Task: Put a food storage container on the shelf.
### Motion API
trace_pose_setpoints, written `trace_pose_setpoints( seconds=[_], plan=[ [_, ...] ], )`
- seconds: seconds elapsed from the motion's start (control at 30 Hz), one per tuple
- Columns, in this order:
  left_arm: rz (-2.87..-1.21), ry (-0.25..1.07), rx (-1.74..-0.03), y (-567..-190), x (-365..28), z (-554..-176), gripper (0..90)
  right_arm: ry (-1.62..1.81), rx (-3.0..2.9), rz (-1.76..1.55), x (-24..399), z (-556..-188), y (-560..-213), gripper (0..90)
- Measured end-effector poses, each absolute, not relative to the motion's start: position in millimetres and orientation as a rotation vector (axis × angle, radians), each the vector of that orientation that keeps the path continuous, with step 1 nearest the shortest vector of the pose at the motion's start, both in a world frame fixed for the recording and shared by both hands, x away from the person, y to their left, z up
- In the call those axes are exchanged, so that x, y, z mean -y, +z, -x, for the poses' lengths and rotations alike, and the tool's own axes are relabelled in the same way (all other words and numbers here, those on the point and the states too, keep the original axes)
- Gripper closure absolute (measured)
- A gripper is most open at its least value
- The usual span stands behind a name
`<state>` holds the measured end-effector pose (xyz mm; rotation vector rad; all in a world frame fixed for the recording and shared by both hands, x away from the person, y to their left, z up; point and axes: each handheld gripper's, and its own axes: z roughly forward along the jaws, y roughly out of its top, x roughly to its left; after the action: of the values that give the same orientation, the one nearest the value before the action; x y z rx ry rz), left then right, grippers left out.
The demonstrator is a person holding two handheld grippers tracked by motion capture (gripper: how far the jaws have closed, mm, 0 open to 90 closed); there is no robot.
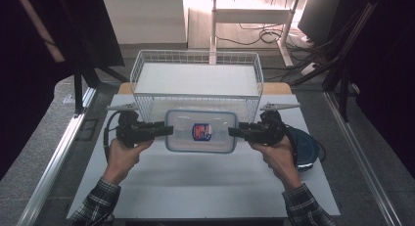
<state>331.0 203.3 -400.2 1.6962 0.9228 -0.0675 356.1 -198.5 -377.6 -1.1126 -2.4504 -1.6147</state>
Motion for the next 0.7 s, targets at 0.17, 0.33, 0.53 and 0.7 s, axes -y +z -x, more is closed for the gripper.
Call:
trace_pose_setpoints(
  seconds=[0.17,0.33,0.53,0.7],
  plan=[
    [-1.687,-0.045,-0.909,-379.5,-206.1,-343.8,55.7,-1.667,2.433,1.115,196.4,-368.9,-357.3,52.3],
    [-1.662,-0.034,-0.909,-363.1,-211.8,-356.3,55.7,-1.683,2.427,1.114,192.2,-379.4,-342.4,52.5],
    [-1.644,-0.028,-0.903,-342.3,-220.3,-374.2,55.8,-1.706,2.424,1.097,184.7,-398.0,-320.1,52.9],
    [-1.629,-0.028,-0.905,-331.9,-225.5,-388.7,55.8,-1.713,2.424,1.098,179.8,-413.0,-307.8,52.9]
  ],
)
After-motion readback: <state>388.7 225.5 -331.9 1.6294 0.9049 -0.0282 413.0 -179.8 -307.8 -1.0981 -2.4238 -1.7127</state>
